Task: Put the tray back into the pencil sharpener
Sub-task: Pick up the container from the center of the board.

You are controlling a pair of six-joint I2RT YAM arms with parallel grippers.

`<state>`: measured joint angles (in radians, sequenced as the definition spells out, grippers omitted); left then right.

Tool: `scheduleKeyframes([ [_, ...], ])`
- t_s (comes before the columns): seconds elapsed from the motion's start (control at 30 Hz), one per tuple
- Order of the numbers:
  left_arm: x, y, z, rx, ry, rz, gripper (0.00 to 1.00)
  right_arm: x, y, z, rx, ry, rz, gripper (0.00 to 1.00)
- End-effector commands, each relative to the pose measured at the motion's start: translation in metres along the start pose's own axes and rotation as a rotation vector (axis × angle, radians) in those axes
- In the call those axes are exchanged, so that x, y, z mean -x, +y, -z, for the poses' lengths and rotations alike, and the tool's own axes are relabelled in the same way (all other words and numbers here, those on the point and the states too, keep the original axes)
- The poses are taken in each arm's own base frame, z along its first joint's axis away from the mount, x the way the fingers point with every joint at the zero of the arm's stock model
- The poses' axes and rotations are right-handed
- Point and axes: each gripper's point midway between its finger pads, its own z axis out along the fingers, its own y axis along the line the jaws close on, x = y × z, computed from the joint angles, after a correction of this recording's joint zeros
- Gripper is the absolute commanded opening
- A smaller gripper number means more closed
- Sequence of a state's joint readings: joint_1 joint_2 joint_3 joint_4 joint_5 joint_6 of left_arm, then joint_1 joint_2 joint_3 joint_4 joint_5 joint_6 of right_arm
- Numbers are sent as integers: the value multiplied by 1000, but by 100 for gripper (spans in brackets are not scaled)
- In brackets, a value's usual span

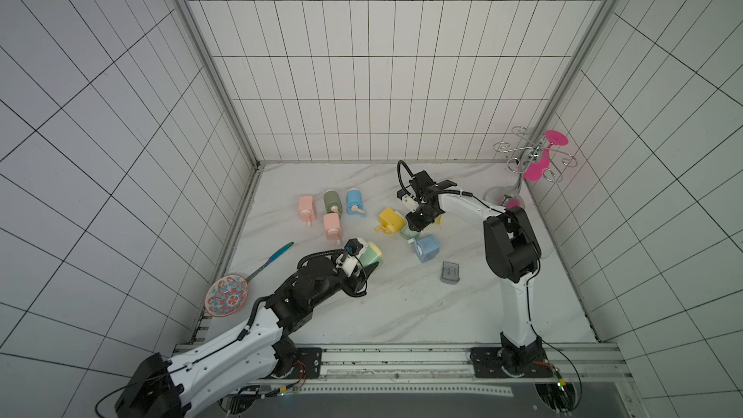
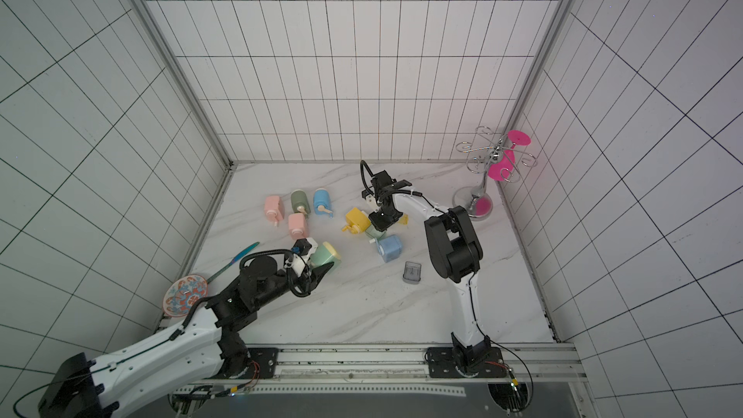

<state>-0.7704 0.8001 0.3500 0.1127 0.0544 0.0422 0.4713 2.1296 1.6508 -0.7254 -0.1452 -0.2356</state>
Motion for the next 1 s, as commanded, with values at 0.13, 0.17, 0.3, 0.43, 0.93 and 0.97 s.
scheduleKeyframes([
  [0.13,16,-2,-1,-14,-59,-8,0,9,4,0,25,-8,58,15],
  [0.17,17,-2,0,-15,-60,-9,0,9,4,0,25,-7,63,12],
  [0.3,18,-1,2,-6,-63,-12,0,8,5,3,21,-8,74,2],
  [0.43,20,0,6,0,-72,-12,0,14,10,25,2,-49,103,0],
  [0.93,30,4,14,22,-110,34,0,23,59,148,-80,-315,275,0],
  [0.97,28,4,14,21,-117,38,0,14,65,150,-79,-316,296,0],
])
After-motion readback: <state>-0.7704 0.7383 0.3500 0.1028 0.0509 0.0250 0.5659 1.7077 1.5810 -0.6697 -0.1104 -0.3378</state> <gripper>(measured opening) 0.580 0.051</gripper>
